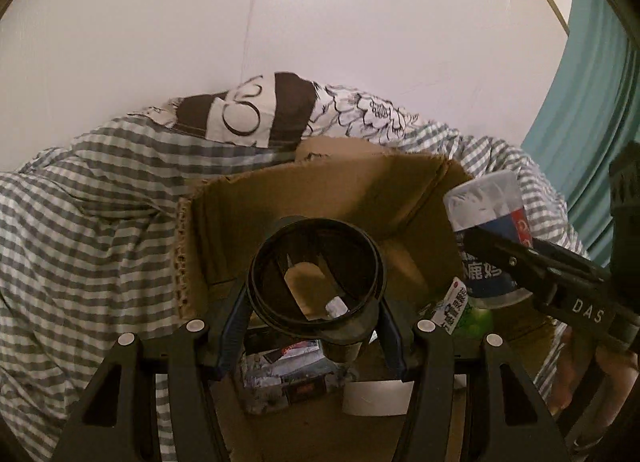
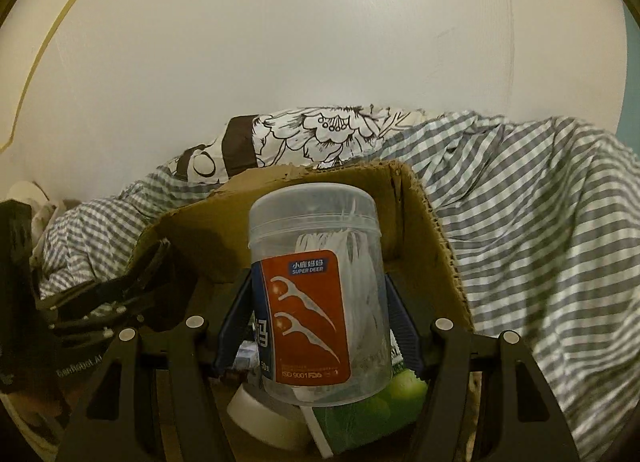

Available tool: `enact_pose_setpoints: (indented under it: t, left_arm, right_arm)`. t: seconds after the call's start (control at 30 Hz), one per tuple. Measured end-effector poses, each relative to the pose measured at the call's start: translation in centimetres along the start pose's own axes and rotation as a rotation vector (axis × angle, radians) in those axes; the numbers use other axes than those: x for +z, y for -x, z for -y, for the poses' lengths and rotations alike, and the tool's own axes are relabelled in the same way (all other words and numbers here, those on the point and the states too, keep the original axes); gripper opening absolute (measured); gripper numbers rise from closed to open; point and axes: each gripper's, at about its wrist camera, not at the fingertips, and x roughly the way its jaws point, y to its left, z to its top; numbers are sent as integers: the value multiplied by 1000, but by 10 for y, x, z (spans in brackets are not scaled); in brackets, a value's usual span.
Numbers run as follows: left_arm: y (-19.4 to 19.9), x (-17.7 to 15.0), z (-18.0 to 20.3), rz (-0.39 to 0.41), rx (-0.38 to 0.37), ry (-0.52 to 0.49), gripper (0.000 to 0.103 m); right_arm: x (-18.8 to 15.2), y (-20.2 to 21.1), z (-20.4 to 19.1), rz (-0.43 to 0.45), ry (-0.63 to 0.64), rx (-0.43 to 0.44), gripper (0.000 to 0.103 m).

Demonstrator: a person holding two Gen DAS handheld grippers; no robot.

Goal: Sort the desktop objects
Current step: 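Carry the black lid and floss jar with both tools over the cardboard box, then open both tools to drop the items into the box and withdraw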

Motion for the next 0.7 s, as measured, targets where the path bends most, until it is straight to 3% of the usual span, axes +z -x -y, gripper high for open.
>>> enact_pose_setpoints:
  t: [0.17,0.37,0.4,0.7]
  left_arm:
    - [3,0,0,1,-24,22,80]
    - [30,1,-2,9,-24,42,80]
    - [35,1,-2,-24,-50,32,80]
    - [110,-28,5,-6,-33,-4,81]
  right_arm:
    - [2,8,3,22,-23,2,70]
    - [1,52,-8,75,6,-28,70]
    - [-1,57,-9,75,11,-34,70]
    - [-48,141,-15,73,-18,-73,70]
